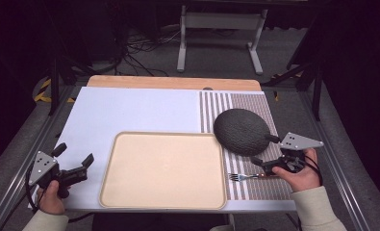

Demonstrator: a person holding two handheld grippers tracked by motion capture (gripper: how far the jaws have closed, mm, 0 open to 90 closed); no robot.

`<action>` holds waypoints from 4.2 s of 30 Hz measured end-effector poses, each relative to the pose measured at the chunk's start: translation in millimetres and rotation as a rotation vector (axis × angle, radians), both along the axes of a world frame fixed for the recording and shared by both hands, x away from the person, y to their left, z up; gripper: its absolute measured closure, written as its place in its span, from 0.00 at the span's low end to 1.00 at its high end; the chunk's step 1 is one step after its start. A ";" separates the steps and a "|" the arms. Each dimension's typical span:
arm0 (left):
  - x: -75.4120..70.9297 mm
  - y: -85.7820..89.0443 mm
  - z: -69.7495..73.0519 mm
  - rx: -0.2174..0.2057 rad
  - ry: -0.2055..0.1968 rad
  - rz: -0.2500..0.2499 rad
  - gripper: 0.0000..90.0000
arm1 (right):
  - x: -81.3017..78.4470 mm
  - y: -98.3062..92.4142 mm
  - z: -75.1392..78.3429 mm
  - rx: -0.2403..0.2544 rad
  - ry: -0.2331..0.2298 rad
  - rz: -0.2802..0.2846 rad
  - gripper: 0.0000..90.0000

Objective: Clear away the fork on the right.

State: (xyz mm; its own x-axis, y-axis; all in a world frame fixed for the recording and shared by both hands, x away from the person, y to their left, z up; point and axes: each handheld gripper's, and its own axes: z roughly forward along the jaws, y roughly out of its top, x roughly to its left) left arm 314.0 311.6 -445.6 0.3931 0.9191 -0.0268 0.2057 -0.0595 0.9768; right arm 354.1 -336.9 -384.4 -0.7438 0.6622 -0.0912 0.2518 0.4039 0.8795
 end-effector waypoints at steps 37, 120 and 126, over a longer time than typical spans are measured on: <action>0.3 0.1 -0.2 0.009 0.001 0.005 0.00 | 22.4 22.6 22.0 -0.540 0.235 0.219 0.08; 0.9 2.3 -0.8 0.002 0.013 0.016 0.00 | 32.9 48.2 -27.4 -1.048 0.468 0.619 0.87; 1.1 2.1 -1.0 0.004 0.015 0.016 0.00 | 31.8 49.0 -19.0 -1.025 0.457 0.608 0.87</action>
State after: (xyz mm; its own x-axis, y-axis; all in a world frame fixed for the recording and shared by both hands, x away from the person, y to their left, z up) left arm 315.1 313.7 -446.6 0.3780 0.9254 -0.0293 0.2212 -0.0596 0.9734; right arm 385.9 -287.8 -403.4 -0.9998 -0.0161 -0.0135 -0.0158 0.9997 -0.0192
